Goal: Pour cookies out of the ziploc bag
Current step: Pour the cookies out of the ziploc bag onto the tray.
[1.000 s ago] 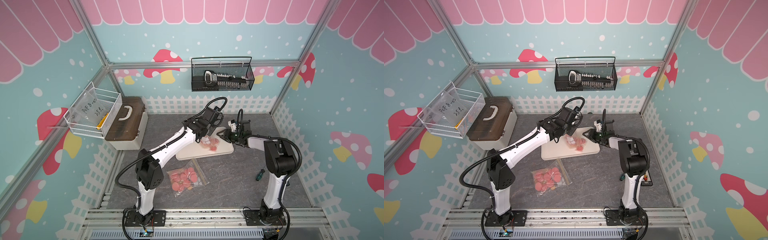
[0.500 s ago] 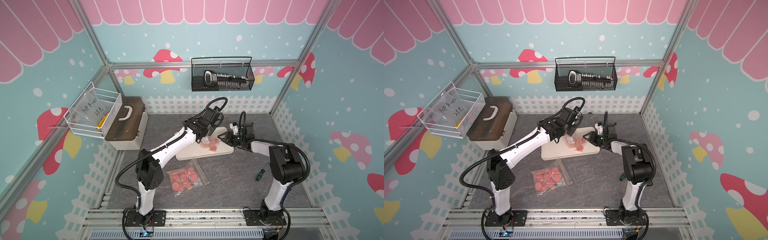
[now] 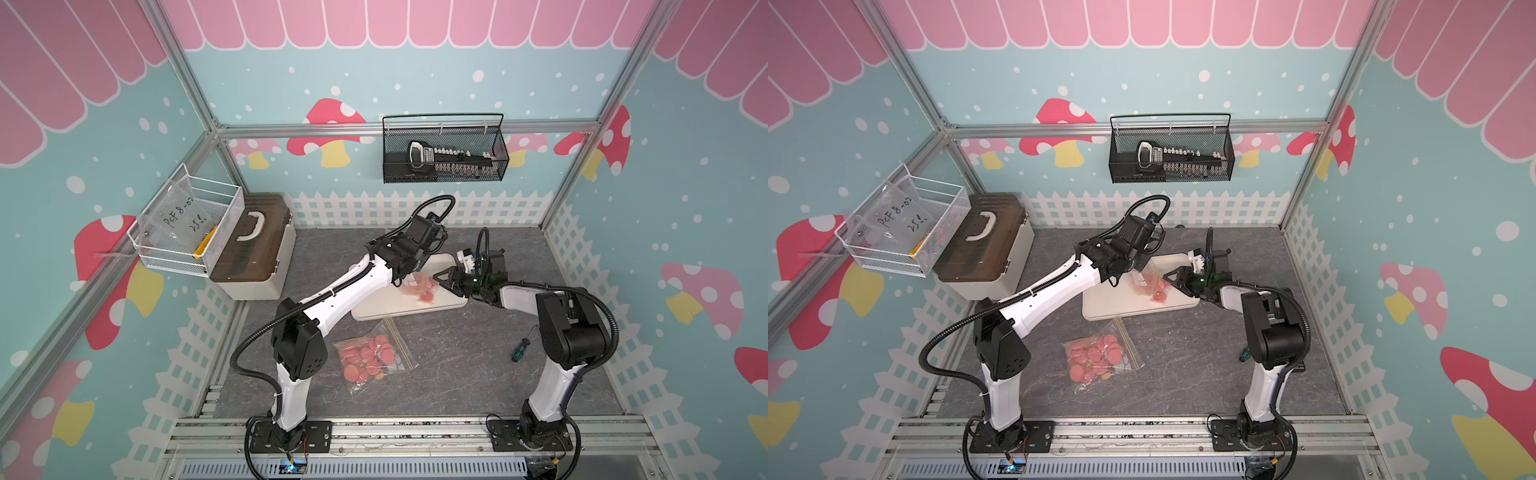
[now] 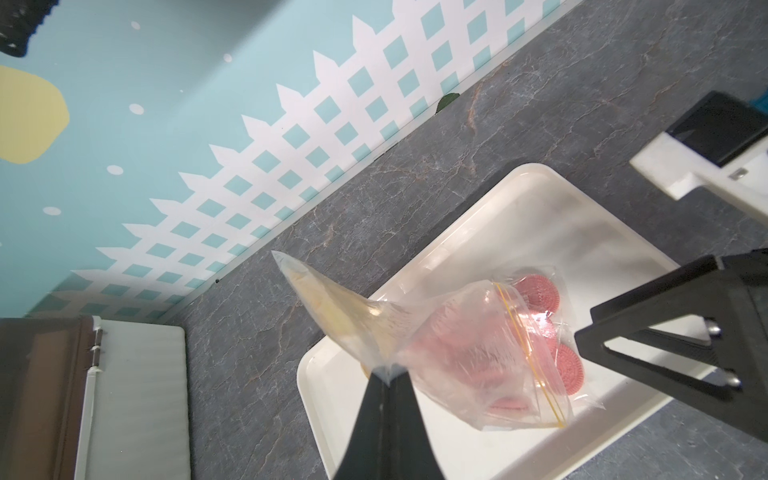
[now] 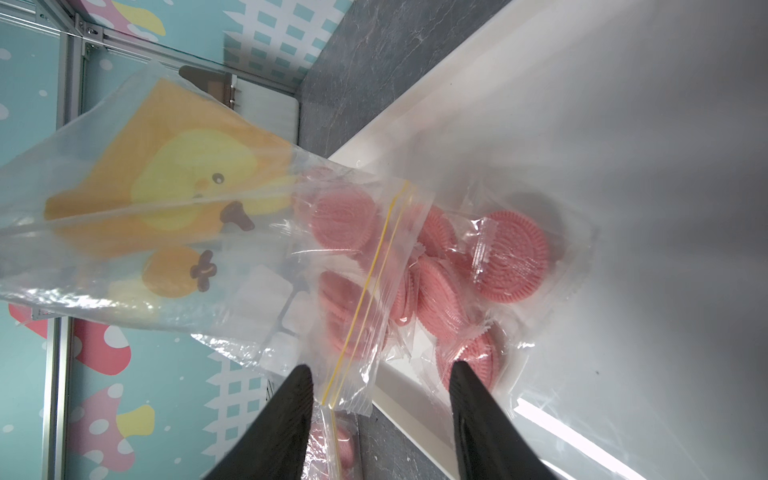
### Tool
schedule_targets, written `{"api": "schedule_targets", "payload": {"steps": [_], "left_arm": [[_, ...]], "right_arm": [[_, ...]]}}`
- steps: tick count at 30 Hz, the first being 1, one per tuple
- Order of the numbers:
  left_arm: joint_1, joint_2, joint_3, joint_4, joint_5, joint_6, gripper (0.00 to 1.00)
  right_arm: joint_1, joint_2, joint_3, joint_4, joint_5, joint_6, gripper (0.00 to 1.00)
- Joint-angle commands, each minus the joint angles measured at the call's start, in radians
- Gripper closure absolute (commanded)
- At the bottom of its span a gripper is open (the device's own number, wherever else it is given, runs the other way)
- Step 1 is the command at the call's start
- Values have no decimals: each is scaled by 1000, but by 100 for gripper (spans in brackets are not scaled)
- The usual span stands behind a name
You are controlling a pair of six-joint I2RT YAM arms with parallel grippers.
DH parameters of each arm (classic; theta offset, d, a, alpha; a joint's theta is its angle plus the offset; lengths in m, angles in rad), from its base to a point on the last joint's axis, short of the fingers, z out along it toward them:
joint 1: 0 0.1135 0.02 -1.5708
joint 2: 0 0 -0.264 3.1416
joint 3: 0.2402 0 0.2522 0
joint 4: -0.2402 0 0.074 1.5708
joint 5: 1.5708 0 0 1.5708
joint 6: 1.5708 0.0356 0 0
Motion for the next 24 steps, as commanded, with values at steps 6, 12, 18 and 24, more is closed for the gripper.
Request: {"api": "schedule_targets", "payload": {"steps": [6,12,18,24], "left_arm": [[-5,-27,24,-11,-65,53,100],[-5,-50,6,-9,-75,38,100],[-4,-78,-8,5,-96,46,100],[-3,-93,-24,3,-108,46,100]], "right_arm": [[11,-34,0,23,-11,15,47],[14,-30,3,24,-13,14,46],[24,-33,11,21,-19,15,46],[33,-30,22,19,-24,17,46]]}}
